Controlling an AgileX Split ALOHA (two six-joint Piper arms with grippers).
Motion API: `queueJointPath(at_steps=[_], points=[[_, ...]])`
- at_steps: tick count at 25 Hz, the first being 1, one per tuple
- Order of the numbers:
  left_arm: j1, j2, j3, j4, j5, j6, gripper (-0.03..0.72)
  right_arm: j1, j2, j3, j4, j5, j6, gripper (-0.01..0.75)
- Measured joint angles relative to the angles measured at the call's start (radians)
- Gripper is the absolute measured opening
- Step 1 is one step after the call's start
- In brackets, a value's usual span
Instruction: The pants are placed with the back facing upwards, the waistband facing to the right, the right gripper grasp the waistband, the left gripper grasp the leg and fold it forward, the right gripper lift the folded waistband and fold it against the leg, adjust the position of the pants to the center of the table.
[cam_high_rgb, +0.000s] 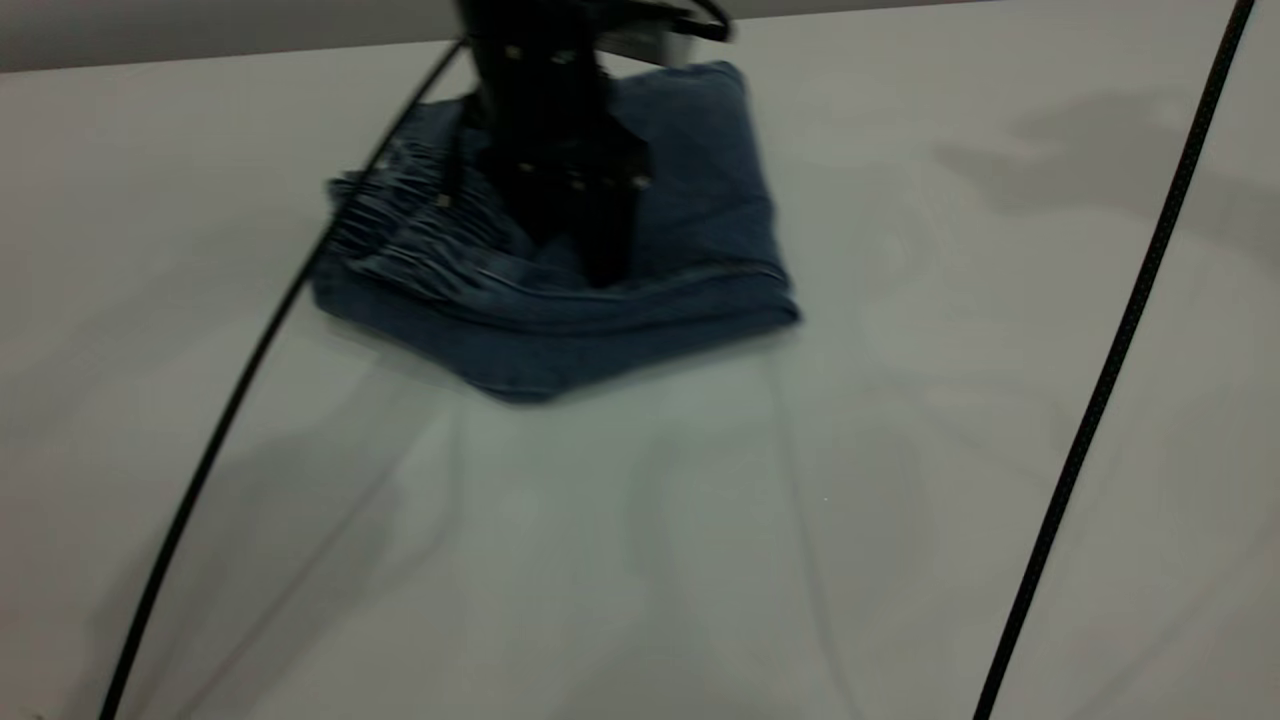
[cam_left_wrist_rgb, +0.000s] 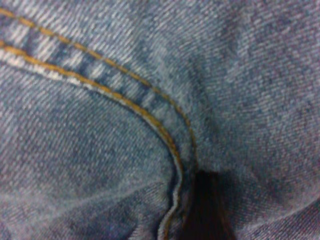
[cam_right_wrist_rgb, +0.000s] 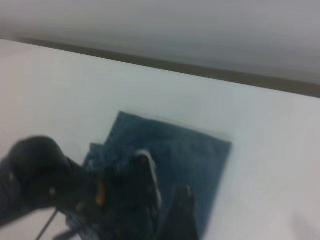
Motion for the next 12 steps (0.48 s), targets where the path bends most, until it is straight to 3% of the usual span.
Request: queueJointPath(at_steps=[5,12], points=[[-0.069,0.0,0.0,0.039,0.0,0.004,0.483,0.0,0.0,0.0,0.0,0.001,0.0,0.584],[-0.076,-0.102,0.003,0.135,-0.006,-0.03,0.477,0.0,-0.035,0.0,0.0,0.026,0.0,0.584]])
